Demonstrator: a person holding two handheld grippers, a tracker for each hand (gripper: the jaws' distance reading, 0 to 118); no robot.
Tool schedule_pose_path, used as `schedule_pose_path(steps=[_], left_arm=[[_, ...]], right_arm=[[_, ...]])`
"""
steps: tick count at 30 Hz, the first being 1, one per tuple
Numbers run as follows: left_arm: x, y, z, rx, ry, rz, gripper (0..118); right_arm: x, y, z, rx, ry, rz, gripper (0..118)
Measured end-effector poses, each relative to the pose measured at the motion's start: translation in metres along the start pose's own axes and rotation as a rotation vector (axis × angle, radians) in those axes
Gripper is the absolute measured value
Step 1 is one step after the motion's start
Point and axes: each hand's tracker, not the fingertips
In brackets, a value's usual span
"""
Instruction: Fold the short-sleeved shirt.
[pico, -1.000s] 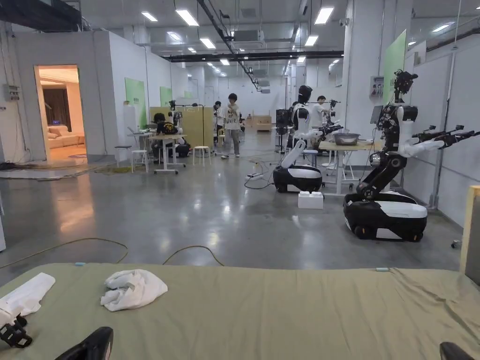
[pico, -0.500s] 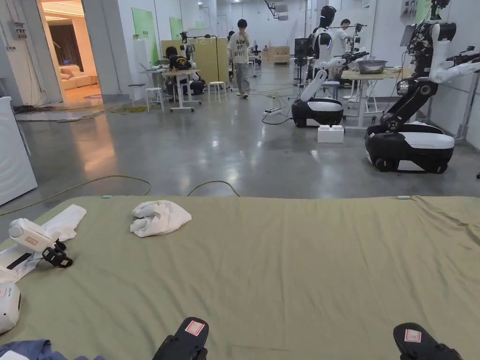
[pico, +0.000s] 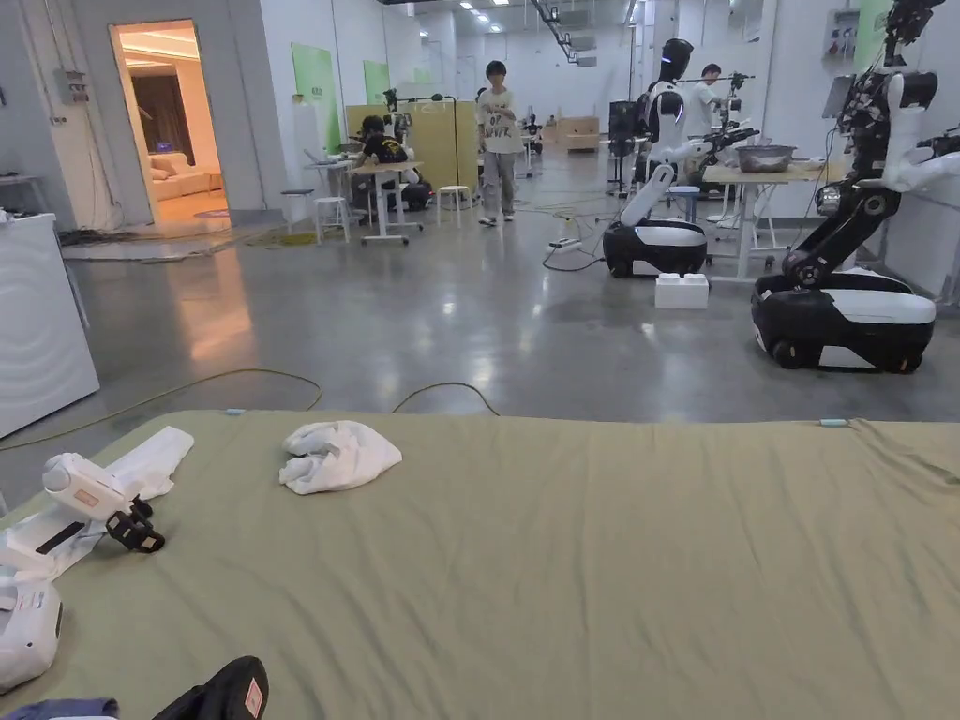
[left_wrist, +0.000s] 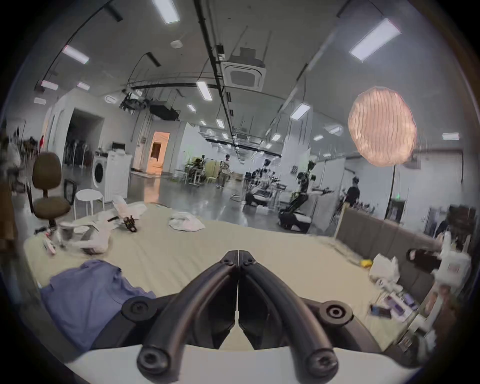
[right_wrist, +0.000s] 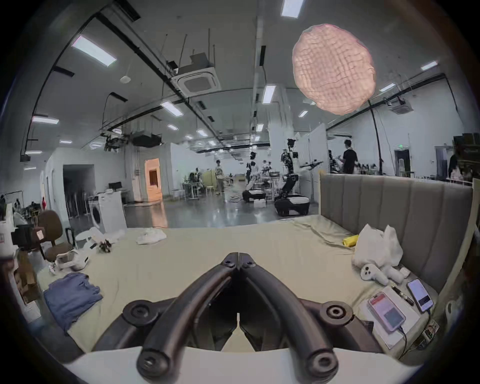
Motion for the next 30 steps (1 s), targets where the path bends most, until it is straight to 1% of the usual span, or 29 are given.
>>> schedule_pose_path(steps=[3,4,5,8,13,16,20,22,23,24,25,26,27,29,30], left_arm=[[0.012,0.009,0.007,0.02,0.002,-0.078,1],[0.015,0.011,0.007,0.025,0.001,-0.097,1],[0.019,0.013,0.006,0.022,0.0,-0.115,1],[0.021,0.016,-0.002,-0.013,0.078,-0.169,1],[0.019,0.016,0.002,-0.006,0.032,-0.13,1],[0.019,0.019,0.004,0.004,0.041,-0.158,1],[0.011,0.024,0.008,0.019,0.042,-0.14,1],[0.002,0.026,0.01,0.021,0.055,-0.127,1],[-0.008,0.029,0.011,0.016,0.083,-0.11,1],[-0.019,0.031,0.012,-0.017,0.144,-0.102,1],[-0.031,0.033,0.011,-0.063,0.176,-0.097,3],[-0.047,0.033,0.011,-0.101,0.203,-0.082,9],[-0.066,0.031,0.012,-0.124,0.229,-0.065,19],[-0.099,0.024,0.012,-0.158,0.283,-0.038,58],[-0.119,0.019,0.007,-0.204,0.303,-0.021,77]], right_arm=[[0.003,0.008,0.007,0.023,-0.007,0.018,0],[-0.008,0.015,0.007,0.029,-0.005,0.023,0],[-0.01,0.018,0.008,0.034,-0.005,0.029,0],[-0.015,0.022,0.007,0.037,-0.009,0.047,0],[-0.024,0.022,0.005,0.01,0.006,0.049,0],[-0.034,0.023,0.004,0.003,0.018,0.085,0],[-0.045,0.028,0.005,0.008,0.031,0.114,0],[-0.05,0.031,0.005,0.011,0.035,0.113,0],[-0.053,0.032,0.004,0.007,0.042,0.106,0],[-0.054,0.033,0.003,0.003,0.053,0.094,0],[-0.056,0.033,0.002,-0.002,0.066,0.083,0],[-0.059,0.032,0.0,-0.009,0.085,0.074,0],[-0.064,0.032,-0.003,-0.015,0.1,0.068,0],[-0.072,0.029,-0.011,-0.035,0.136,0.063,0],[-0.077,0.027,-0.016,-0.049,0.156,0.056,0]])
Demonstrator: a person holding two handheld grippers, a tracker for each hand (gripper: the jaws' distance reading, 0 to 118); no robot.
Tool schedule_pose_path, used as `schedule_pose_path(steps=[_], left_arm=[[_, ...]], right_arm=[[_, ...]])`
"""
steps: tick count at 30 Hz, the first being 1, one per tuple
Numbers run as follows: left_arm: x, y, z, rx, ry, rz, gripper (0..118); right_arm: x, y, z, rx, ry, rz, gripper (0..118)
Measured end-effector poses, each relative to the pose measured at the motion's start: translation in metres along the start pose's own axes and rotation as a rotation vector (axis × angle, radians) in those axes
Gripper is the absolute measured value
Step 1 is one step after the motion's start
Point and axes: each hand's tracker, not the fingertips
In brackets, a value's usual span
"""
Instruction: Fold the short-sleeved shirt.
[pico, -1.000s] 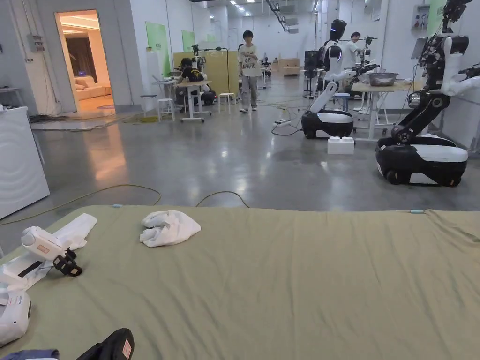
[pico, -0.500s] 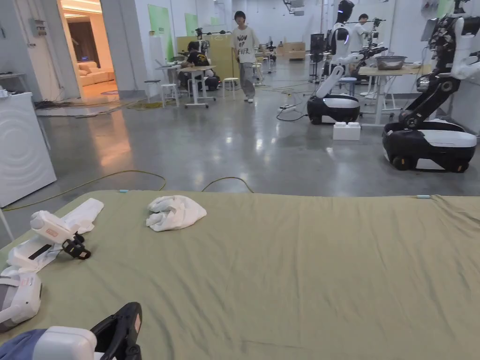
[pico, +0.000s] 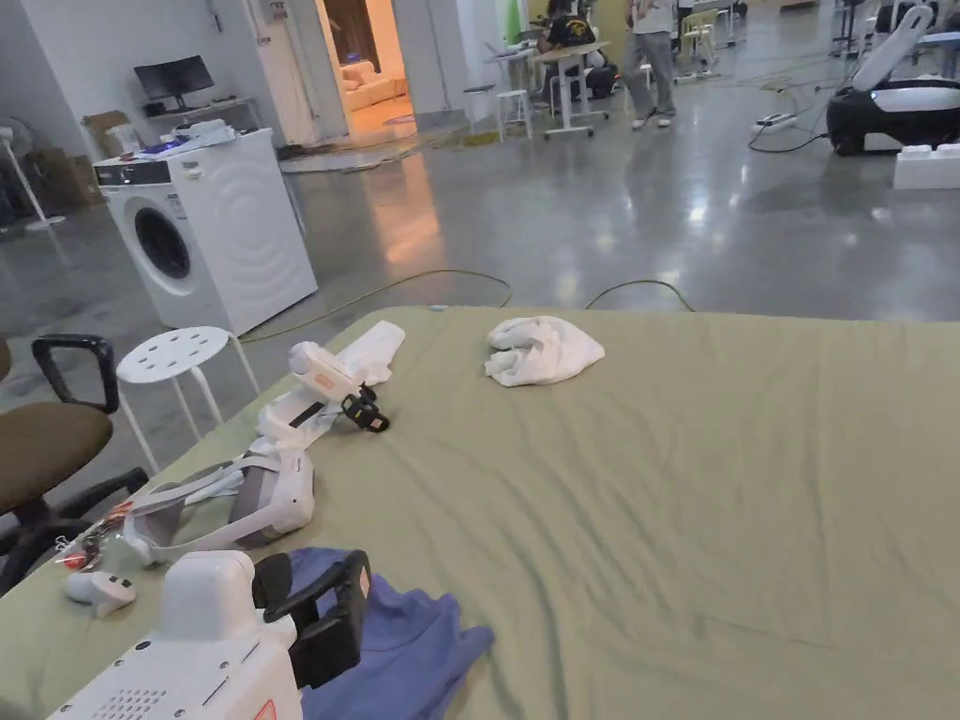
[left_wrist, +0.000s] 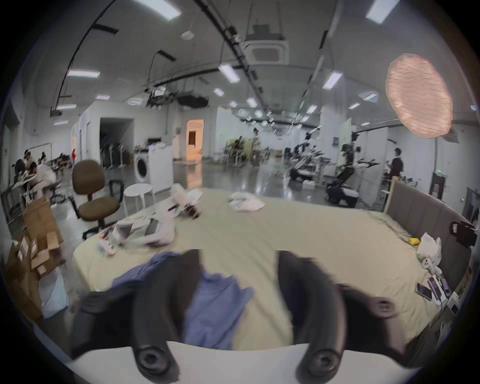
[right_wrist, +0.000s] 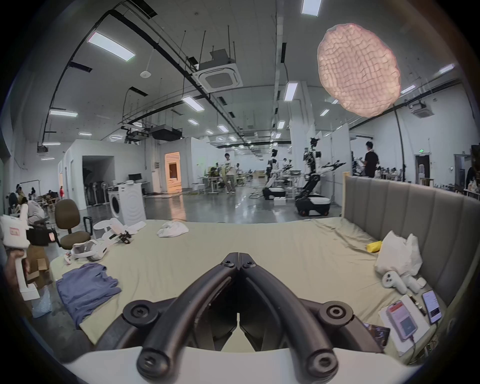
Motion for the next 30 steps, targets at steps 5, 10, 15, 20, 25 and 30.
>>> schedule_pose_path(steps=[5,10,15,20,25,30], left_arm=[[-0.069,-0.045,-0.092,-0.257,0.001,0.029,101],[-0.087,-0.08,-0.183,-0.417,0.037,-0.012,101],[-0.106,-0.114,-0.259,-0.642,-0.006,-0.063,101],[-0.089,-0.12,-0.254,-0.649,0.036,-0.096,96],[-0.095,-0.119,-0.258,-0.676,0.039,-0.098,90],[-0.082,-0.104,-0.247,-0.635,0.137,-0.145,2]], right_arm=[[0.002,-0.022,-0.025,-0.108,0.062,-0.025,0],[0.008,-0.047,-0.039,-0.22,0.091,-0.046,0],[0.02,-0.068,-0.063,-0.333,0.059,-0.077,0],[0.027,-0.079,-0.066,-0.378,0.026,-0.068,0],[0.04,-0.084,-0.056,-0.398,0.0,-0.135,0],[0.055,-0.088,-0.038,-0.395,-0.02,-0.153,0]])
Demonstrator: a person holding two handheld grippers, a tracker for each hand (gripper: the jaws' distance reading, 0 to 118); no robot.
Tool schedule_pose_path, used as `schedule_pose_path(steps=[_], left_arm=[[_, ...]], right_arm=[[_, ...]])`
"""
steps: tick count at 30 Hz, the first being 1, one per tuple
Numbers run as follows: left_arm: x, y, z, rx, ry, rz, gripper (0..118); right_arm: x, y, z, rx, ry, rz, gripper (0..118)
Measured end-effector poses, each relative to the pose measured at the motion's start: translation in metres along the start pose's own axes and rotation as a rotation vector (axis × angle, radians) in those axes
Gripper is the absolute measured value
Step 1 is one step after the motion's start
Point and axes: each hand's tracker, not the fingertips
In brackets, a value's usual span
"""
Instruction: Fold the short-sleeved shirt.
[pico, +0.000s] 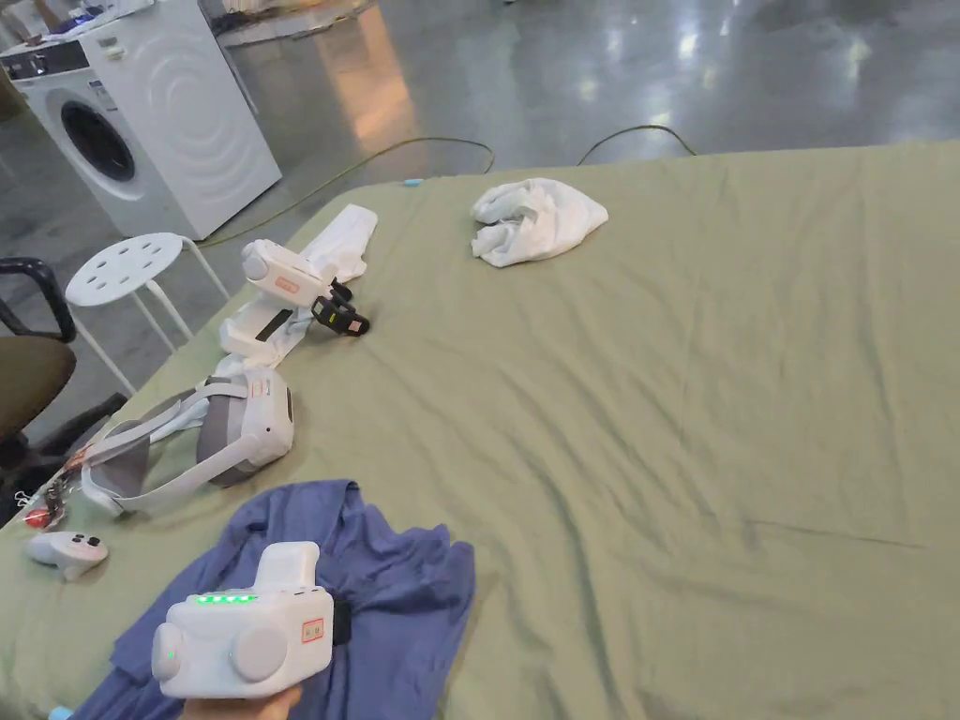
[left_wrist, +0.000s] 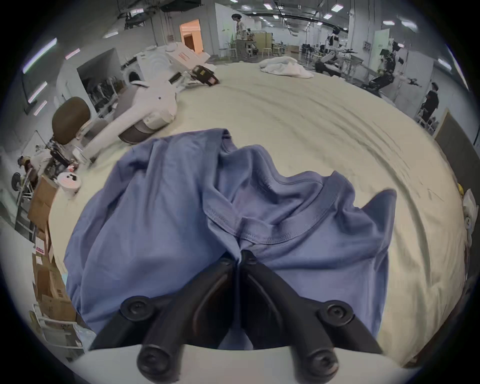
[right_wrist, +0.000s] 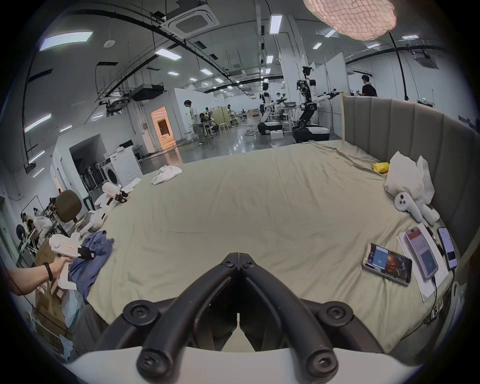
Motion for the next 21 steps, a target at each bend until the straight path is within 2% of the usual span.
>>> schedule_pose_path(steps=[1,5,8,9,11,14,16,19,21], left_arm=[[-0.002,-0.002,-0.003,-0.022,-0.056,0.033,2],[-0.016,0.009,-0.005,-0.023,-0.069,0.168,2],[-0.016,0.027,0.03,0.116,-0.205,0.309,2],[-0.012,0.033,0.042,0.159,-0.219,0.311,2],[0.007,0.046,0.07,0.225,-0.266,0.255,2],[0.045,0.066,0.097,0.3,-0.426,0.219,2],[0.084,0.079,0.107,0.33,-0.5,0.195,2],[0.162,0.088,0.129,0.348,-0.617,0.041,2],[0.22,0.087,0.139,0.329,-0.751,0.002,2]], right_arm=[[0.0,0.0,-0.001,-0.007,-0.007,0.002,0],[0.003,0.001,0.004,-0.005,-0.039,0.01,0],[0.003,0.004,0.007,0.037,-0.047,-0.029,0],[0.003,0.005,0.006,0.039,-0.057,-0.04,0],[0.005,0.007,0.006,0.044,-0.069,-0.057,0],[0.005,0.01,0.007,0.063,-0.089,-0.073,0],[0.003,0.013,0.011,0.085,-0.1,-0.08,0],[-0.001,0.016,0.02,0.124,-0.136,-0.081,0],[-0.001,0.017,0.025,0.137,-0.168,-0.085,0]])
